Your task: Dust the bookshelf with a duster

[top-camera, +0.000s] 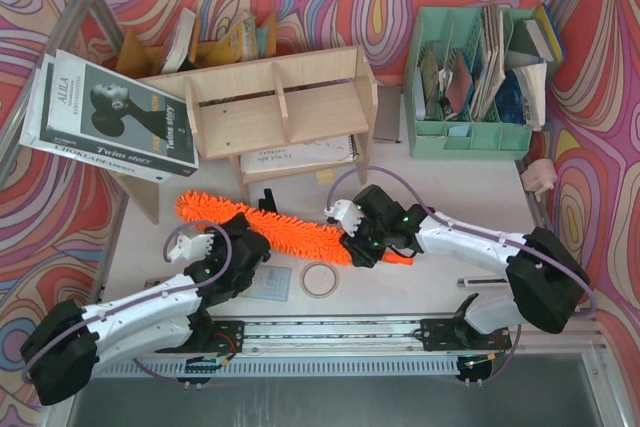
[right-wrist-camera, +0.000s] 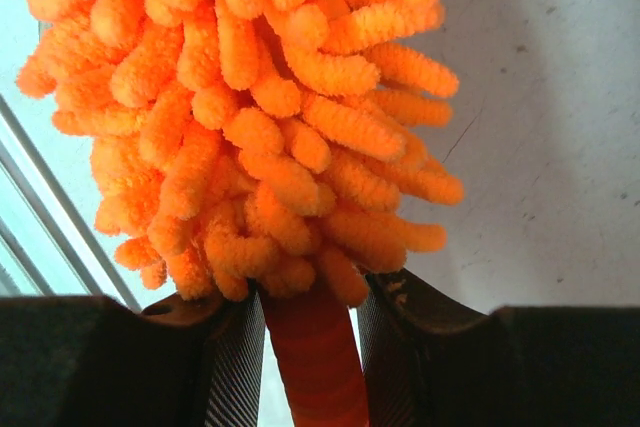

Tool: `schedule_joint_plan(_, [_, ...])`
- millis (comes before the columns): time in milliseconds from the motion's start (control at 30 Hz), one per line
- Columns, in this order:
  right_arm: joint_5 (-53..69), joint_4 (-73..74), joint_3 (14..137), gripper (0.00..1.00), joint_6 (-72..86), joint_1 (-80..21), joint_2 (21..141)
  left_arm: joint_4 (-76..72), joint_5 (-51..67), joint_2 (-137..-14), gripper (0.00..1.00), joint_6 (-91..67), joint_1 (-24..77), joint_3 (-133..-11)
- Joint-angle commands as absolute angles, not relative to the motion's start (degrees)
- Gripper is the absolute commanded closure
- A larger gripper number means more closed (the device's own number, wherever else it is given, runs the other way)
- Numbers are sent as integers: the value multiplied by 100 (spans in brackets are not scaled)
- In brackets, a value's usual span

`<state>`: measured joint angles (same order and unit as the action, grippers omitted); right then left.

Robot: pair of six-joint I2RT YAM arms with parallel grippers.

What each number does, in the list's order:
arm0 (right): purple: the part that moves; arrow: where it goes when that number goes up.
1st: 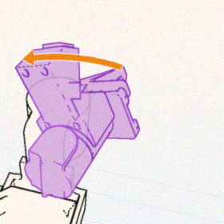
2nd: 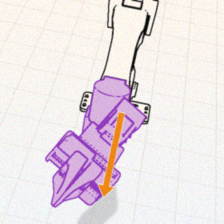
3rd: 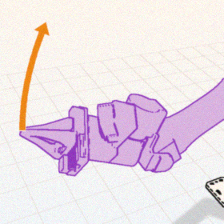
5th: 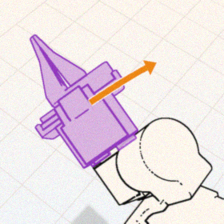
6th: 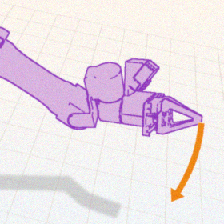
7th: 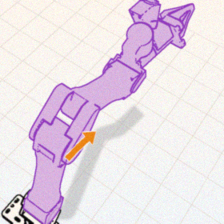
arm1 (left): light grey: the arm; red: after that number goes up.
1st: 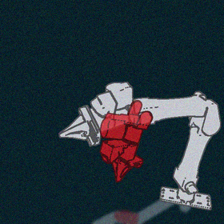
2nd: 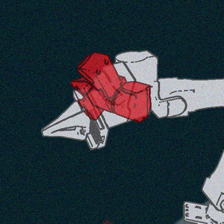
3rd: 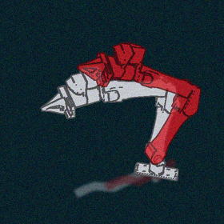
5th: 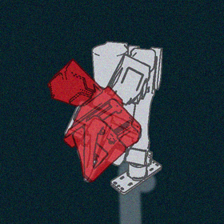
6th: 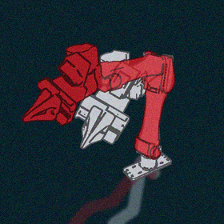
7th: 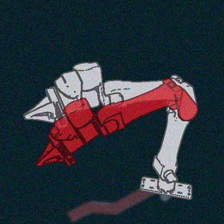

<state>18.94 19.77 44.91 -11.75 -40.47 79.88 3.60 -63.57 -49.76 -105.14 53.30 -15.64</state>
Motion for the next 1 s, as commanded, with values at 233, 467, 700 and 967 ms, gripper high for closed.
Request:
schedule_joint_plan(233, [1328, -107, 4499, 55, -981, -3911, 8059, -375, -5819, -5315, 94, -10488, 4995, -1424])
schedule_joint_plan(467, [1344, -244, 4450, 2, -1022, -3911, 8067, -593, -5652, -5433, 94, -10408, 4773, -1417])
schedule_joint_plan(700, [1109, -224, 4405, 1, -965, -3911, 7777, -590, -5708, -5483, 93, -10447, 4640, -1449])
schedule_joint_plan(967, [795, -211, 4166, 1, -567, -3911, 6954, -437, -5673, -5912, 81, -10926, 4318, -1504])
